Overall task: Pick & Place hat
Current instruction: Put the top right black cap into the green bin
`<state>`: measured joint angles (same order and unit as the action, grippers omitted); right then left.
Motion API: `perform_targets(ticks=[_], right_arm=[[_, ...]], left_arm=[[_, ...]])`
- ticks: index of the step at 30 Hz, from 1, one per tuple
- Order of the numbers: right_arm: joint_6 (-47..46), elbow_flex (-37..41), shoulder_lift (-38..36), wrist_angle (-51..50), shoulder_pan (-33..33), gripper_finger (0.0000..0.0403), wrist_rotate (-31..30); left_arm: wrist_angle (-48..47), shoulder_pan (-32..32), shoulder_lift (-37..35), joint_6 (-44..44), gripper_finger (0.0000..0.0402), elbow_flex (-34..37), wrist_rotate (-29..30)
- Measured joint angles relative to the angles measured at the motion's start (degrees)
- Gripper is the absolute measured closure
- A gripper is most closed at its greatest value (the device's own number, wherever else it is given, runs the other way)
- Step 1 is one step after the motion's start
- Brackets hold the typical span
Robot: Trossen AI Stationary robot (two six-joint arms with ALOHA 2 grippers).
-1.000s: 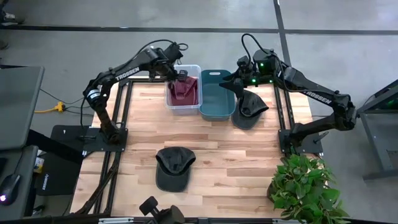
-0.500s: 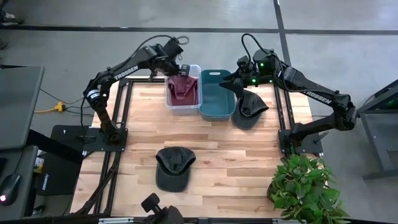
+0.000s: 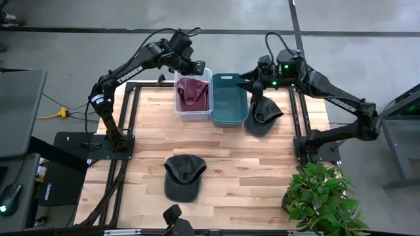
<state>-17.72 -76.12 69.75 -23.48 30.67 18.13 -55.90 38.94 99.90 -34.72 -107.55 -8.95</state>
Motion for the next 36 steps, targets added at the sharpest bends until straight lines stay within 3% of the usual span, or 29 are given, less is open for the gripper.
perform_targets(ticks=[7, 14, 24, 28, 36], right_arm=[[2.9, 0.0, -6.7, -11.3, 1.6, 0.0148, -6.4], [-6.1, 0.0, -14.3, -26.0, 2.4, 0.0148, -18.7], [-11.2, 0.0, -18.8, -46.1, 7.2, 0.0148, -28.4], [-10.5, 0.0, -18.3, -51.5, 9.2, 0.0148, -27.9], [-5.0, 0.1, -15.2, -52.9, 15.4, 0.0148, -20.6]], left_arm=[[3.4, -2.5, 0.0, -0.1, 0.0401, 0.0, -2.6], [9.3, -7.7, 0.0, -0.2, 0.0401, 0.0, -2.7], [13.2, -13.3, 0.0, -0.6, 0.0401, 0.0, -1.4], [13.4, -13.6, 0.0, -1.7, 0.0401, 0.0, -1.4], [20.0, -14.3, 4.3, -0.1, 0.0401, 0.0, -9.6]])
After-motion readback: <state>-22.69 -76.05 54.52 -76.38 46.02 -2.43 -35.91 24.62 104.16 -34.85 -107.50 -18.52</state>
